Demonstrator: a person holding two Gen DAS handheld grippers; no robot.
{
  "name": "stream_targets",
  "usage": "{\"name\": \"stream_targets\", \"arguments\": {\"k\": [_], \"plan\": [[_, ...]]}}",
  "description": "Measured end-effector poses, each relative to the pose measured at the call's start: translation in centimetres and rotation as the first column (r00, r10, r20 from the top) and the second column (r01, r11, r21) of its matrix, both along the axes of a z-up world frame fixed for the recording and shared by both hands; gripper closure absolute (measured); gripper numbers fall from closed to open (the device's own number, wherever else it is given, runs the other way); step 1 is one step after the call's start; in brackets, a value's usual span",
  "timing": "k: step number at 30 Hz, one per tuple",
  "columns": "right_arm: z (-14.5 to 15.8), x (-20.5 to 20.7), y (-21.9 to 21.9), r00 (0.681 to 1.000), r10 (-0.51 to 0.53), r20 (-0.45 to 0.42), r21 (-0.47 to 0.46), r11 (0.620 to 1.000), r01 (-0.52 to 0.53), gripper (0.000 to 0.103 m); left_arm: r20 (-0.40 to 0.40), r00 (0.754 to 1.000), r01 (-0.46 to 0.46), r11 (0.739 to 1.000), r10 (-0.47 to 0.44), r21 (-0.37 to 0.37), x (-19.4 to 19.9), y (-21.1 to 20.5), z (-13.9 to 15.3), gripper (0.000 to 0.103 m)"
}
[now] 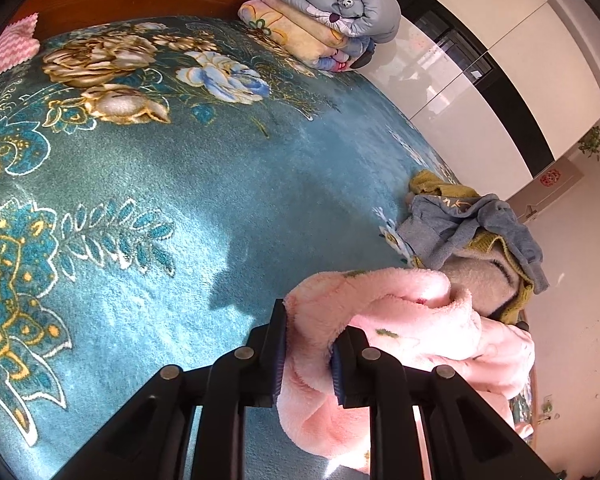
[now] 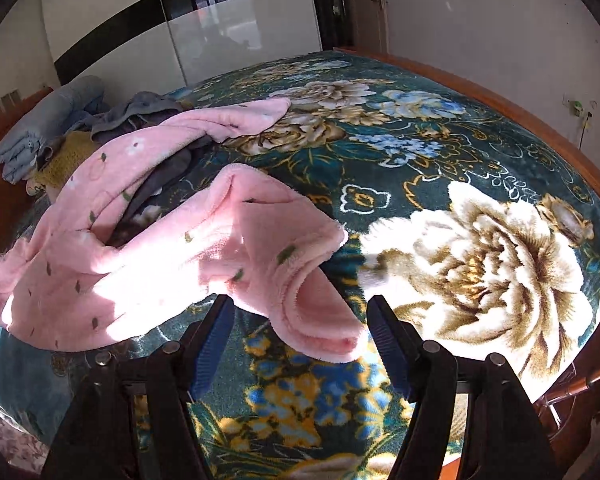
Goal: Fold clothes
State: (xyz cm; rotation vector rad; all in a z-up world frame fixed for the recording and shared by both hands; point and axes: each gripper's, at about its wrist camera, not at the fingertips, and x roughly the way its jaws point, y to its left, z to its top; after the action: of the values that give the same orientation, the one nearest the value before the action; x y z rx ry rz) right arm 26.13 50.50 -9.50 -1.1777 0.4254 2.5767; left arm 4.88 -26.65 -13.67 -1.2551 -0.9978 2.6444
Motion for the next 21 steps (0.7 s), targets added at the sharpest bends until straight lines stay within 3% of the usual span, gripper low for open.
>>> {"name": "stream_targets", "arguments": {"k": [3, 5, 6, 7, 9, 11, 14, 17, 19, 21], "plan": [[-1.6, -1.8, 0.8, 0.998, -0.021, 0.054, -0.040, 0.999, 0.023, 0.036, 0.014, 1.000, -0.012, 1.000, 0.012, 0.027, -0.5, 0.4, -0.3, 0.083], [-2.0, -2.4, 1.6, 0.998, -0.041, 0.051, -0.084, 0.995, 0.045, 0.059, 0.024, 1.000, -0.018, 1.000, 0.018, 0.014, -0.8, 0.8, -0.1, 0.083], [-2.0, -2.7, 2.0, 0.997, -0.057, 0.056, -0.100, 0.993, 0.062, 0.086, 0.023, 0.999, -0.028, 1.000, 0.028, 0.005, -1.0, 0.8, 0.2, 0.083], [-1.7, -3.0, 2.4, 0.995, -0.074, 0.063, -0.102, 0.992, 0.080, 0.096, 0.019, 0.999, -0.045, 0.999, 0.045, 0.008, -1.2, 0.8, 0.7, 0.085], [0.0, -3.7, 3.1, 0.994, -0.098, 0.040, -0.103, 0.990, 0.101, 0.096, 0.004, 0.997, -0.078, 0.996, 0.078, 0.030, -1.5, 0.4, 2.1, 0.086], [3.5, -3.8, 4.5, 0.990, -0.136, -0.042, -0.130, 0.983, 0.130, 0.096, -0.043, 0.995, -0.087, 0.994, 0.089, 0.060, -1.5, -0.3, 4.9, 0.086], [10.1, -3.3, 6.5, 0.969, -0.166, -0.181, -0.155, 0.978, 0.139, 0.097, -0.132, 0.990, -0.040, 0.998, 0.046, 0.045, -0.4, -1.3, 9.7, 0.086], [14.1, -2.1, 7.1, 0.961, -0.141, -0.238, -0.096, 0.988, 0.121, 0.097, -0.171, 0.985, -0.008, 1.000, 0.011, 0.019, 2.2, -2.5, 11.2, 0.086], [13.8, -1.2, 7.4, 0.966, -0.129, -0.226, -0.079, 0.990, 0.114, 0.097, -0.148, 0.989, -0.005, 1.000, 0.001, -0.025, 4.1, -3.3, 9.6, 0.086], [10.7, -0.4, 8.0, 0.979, -0.127, -0.161, -0.083, 0.990, 0.115, 0.097, -0.075, 0.997, -0.012, 0.999, 0.008, -0.051, 6.2, -4.1, 6.0, 0.086]]}}
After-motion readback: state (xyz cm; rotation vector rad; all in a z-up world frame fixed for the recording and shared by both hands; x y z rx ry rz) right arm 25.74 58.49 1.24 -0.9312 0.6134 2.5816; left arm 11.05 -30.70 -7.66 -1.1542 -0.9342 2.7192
